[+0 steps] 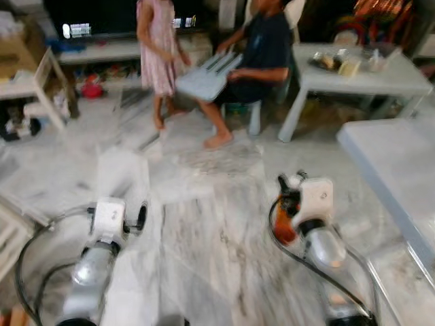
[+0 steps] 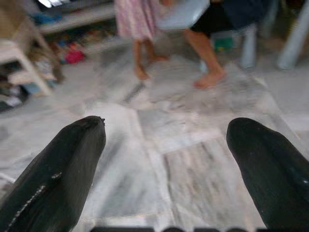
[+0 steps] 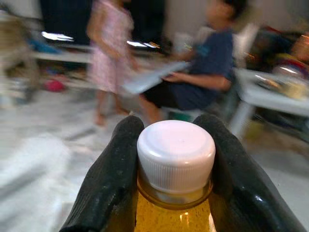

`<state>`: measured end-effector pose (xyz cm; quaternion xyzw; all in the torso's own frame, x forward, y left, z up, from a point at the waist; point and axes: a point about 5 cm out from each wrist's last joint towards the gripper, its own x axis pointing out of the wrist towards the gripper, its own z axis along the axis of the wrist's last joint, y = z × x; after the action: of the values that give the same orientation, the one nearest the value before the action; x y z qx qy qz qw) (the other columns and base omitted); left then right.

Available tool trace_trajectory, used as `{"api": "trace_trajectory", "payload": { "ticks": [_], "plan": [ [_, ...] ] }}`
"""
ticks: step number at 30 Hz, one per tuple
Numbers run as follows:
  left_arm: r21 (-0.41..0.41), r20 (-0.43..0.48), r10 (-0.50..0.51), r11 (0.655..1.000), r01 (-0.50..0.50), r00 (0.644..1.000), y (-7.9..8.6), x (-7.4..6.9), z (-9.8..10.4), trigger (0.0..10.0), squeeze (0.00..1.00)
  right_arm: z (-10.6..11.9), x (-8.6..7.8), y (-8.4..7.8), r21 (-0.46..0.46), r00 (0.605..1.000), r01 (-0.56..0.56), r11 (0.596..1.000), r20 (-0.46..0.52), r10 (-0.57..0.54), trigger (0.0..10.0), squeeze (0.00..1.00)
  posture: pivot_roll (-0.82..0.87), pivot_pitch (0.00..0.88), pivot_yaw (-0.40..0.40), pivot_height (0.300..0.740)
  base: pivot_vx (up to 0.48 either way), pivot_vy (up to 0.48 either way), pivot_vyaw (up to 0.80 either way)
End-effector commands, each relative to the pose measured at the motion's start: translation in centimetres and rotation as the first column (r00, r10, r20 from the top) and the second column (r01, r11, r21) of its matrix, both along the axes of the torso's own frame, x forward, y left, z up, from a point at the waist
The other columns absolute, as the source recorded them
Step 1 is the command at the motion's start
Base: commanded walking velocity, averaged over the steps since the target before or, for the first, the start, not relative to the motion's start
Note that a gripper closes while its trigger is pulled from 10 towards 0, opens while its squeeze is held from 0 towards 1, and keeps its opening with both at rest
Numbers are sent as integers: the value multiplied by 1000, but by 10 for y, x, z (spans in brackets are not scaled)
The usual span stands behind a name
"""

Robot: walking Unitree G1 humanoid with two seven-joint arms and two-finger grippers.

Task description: Restocking fridge

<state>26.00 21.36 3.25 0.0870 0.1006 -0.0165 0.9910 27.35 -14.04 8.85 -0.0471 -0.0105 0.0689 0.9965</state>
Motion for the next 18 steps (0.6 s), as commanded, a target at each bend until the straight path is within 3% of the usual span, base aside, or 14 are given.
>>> {"api": "trace_trajectory", "payload": {
  "ticks": [1,10,18],
  "plan": [
    [20,16,-14,1000,13,1000,-2,-2,1,10000,0,7,5,-9,-19,999,12,1000,34,-12,10000,0,19,0,-1,740,0,0,800],
    [72,34,-7,997,4,999,14,-5,5,10000,0,13,15,-9,-37,998,-12,999,66,14,10000,0,25,0,0,740,0,0,800],
    [18,16,23,1000,-24,1000,30,-11,8,10000,0,2,2,-20,-19,999,32,999,21,-32,10000,0,18,0,-1,740,0,0,800]
  ]
}}
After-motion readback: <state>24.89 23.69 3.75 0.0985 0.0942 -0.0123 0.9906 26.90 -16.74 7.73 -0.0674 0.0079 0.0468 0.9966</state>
